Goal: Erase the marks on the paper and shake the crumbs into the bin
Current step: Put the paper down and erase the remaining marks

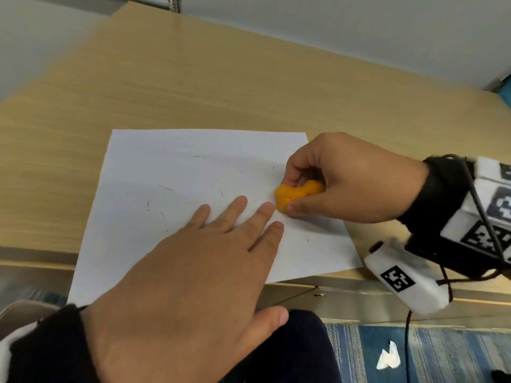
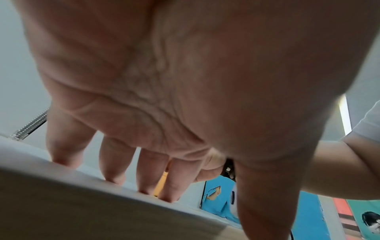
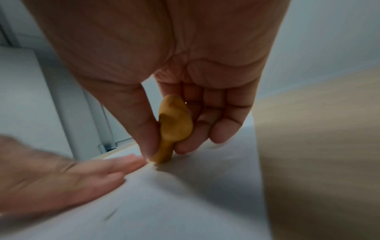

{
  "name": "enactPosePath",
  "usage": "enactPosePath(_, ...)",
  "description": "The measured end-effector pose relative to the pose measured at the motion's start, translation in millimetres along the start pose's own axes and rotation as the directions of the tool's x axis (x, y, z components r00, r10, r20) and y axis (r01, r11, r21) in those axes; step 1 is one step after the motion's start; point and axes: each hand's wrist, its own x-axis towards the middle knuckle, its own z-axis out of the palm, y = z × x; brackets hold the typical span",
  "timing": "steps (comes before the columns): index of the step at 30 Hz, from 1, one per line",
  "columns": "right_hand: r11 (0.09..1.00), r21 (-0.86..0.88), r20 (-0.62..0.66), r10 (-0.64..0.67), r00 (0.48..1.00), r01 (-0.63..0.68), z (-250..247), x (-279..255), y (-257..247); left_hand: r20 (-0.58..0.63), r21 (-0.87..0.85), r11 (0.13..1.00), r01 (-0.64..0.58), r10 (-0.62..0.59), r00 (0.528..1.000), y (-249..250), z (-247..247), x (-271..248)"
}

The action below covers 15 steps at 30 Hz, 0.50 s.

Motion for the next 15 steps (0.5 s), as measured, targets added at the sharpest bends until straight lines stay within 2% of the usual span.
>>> enactPosePath(3, 0.993, -0.098, -0.055, 0.067, 0.996, -0.072, -13, 12, 7, 0.025, -0.051, 0.999, 0.003, -0.002, 1.0, -3, 2, -1)
enactPosePath(5, 0.987, -0.145, -0.112, 0.049, 0.992, -0.065, -13, 15, 6, 0.04, -0.048, 0.999, 0.006, -0.004, 0.999, -1, 2, -1)
enactPosePath(9, 0.997, -0.074, -0.043, 0.012, 0.999, -0.016, 1, 8, -8, 0.059, -0.04, 0.999, 0.014, -0.011, 0.998, -1, 2, 3)
enactPosePath(13, 0.989, -0.128, -0.119, 0.056, 0.991, -0.072, -6, 11, -3, -0.014, -0.055, 0.998, 0.014, -0.015, 1.0, -1, 7, -1)
enactPosePath(15, 0.991, -0.123, -0.08, 0.041, 0.996, -0.05, -3, 10, -9, -0.044, -0.054, 0.999, 0.007, -0.01, 0.999, -1, 7, -1)
